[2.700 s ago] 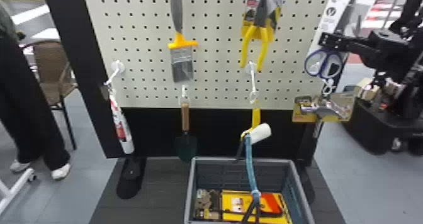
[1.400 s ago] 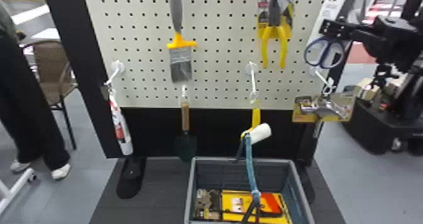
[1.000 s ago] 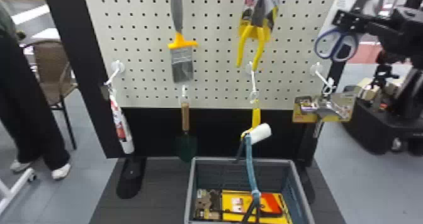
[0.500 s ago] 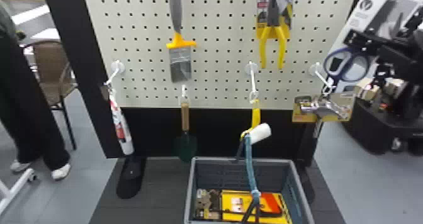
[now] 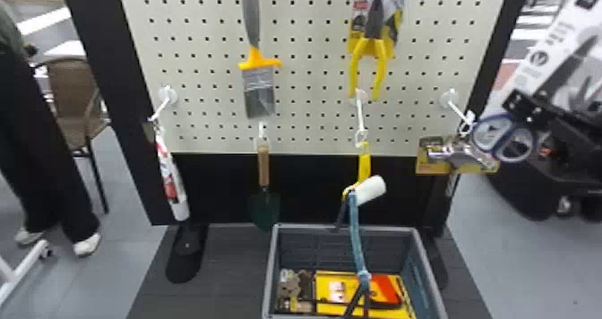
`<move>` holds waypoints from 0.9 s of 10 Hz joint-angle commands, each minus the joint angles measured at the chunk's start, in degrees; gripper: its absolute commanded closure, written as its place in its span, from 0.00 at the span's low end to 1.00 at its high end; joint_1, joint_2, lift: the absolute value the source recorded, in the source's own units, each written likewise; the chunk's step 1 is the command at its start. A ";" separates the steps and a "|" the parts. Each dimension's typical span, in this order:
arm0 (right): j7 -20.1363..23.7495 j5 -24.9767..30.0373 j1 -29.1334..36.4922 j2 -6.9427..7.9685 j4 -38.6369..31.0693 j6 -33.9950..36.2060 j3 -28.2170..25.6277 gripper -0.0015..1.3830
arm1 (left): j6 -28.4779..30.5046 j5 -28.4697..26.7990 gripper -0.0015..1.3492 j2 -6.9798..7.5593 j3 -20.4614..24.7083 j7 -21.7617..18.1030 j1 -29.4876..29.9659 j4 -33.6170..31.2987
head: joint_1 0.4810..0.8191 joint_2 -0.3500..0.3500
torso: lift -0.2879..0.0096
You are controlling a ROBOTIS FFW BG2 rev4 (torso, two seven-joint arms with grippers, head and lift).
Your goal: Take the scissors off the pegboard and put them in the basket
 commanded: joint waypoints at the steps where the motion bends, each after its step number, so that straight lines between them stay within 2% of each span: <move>1: -1.88 1.05 5.04 3.35 -3.10 -0.80 -2.25 0.87 | 0.21 0.19 0.08 0.09 -0.15 0.00 0.05 0.00 | 0.20 0.50 | 0.63; 3: -6.80 -0.53 10.57 7.13 -4.51 -2.56 -2.60 0.87 | 0.21 0.72 0.08 0.09 -0.15 0.00 0.17 0.14 | 0.20 0.50 | 0.63; 4: -8.47 -1.50 12.66 8.54 -3.66 -3.52 -2.60 0.87 | 0.21 0.81 0.08 0.09 -0.15 0.00 0.17 0.14 | 0.20 0.50 | 0.63; 7: -12.78 -6.77 16.60 11.70 0.42 -7.39 -2.43 0.87 | 0.21 0.89 0.08 -0.09 -0.06 0.00 0.17 0.14 | 0.20 0.50 | 0.63; 9: -17.96 -9.06 19.31 13.37 0.70 -10.47 -0.32 0.87 | 0.30 0.98 0.08 -0.09 -0.15 0.00 0.05 0.14 | 0.20 0.50 | 0.63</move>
